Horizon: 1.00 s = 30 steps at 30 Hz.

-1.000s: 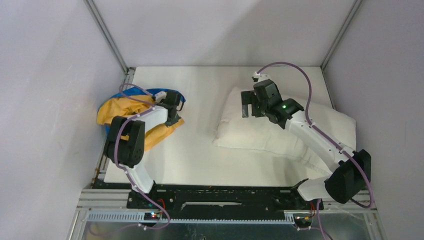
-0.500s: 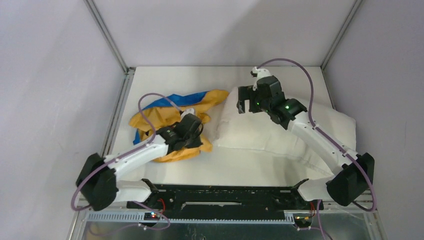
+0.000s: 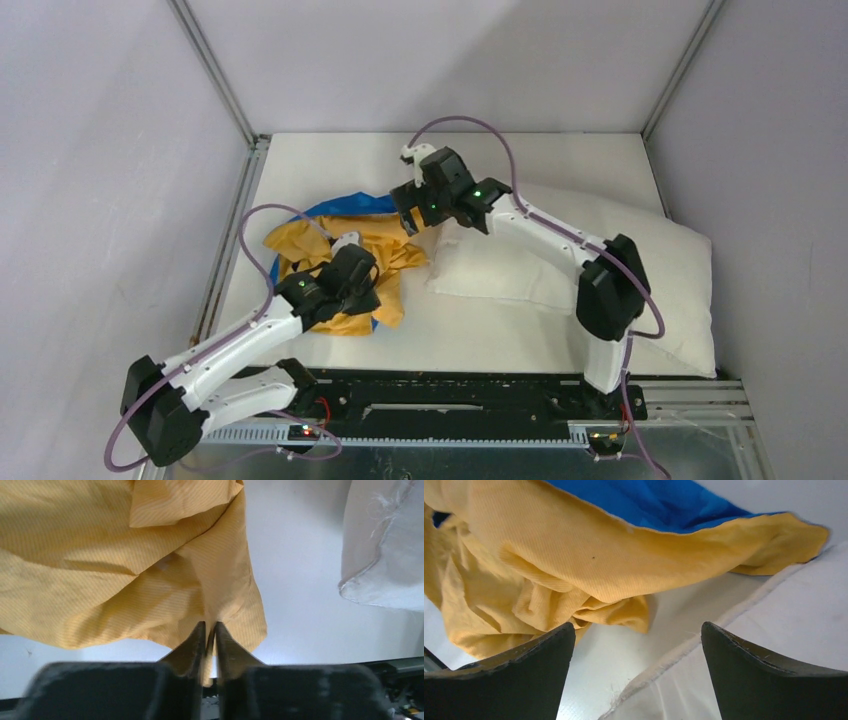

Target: Put the pillow into the pillowcase

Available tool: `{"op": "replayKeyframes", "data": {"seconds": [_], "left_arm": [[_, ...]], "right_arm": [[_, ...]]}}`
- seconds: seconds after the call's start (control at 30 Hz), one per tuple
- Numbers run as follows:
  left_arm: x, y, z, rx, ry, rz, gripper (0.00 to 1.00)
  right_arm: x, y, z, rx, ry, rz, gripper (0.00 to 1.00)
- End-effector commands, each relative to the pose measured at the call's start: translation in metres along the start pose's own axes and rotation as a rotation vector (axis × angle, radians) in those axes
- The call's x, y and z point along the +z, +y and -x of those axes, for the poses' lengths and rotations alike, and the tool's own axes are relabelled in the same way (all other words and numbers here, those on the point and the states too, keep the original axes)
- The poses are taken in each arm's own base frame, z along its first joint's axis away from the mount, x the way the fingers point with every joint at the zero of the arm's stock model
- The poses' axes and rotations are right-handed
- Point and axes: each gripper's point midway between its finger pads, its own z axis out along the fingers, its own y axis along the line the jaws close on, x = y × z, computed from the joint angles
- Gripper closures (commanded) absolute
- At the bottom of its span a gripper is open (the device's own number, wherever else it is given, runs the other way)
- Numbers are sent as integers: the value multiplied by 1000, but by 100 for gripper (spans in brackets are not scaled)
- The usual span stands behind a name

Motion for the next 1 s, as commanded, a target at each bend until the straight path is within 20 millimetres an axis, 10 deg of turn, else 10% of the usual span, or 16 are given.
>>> {"op": "replayKeyframes", "data": {"seconds": [0.0, 0.23, 0.47, 0.73, 0.97], "left_arm": [[-28, -16, 28, -10, -78, -67, 73], [-56, -5, 100, -51, -234, -47, 40], [-40, -31, 196, 19, -302, -26, 27], [40, -85, 252, 287, -175, -2, 21], [113, -114, 233, 450, -31, -94, 8]], "right_arm": [[7, 17, -10, -49, 45, -24, 1], [-6, 8, -48, 67, 75, -16, 3], [-22, -54, -96, 236, 155, -230, 19], [-53, -71, -95, 330, 89, -278, 65], [-67, -62, -81, 375, 7, -218, 69]]}}
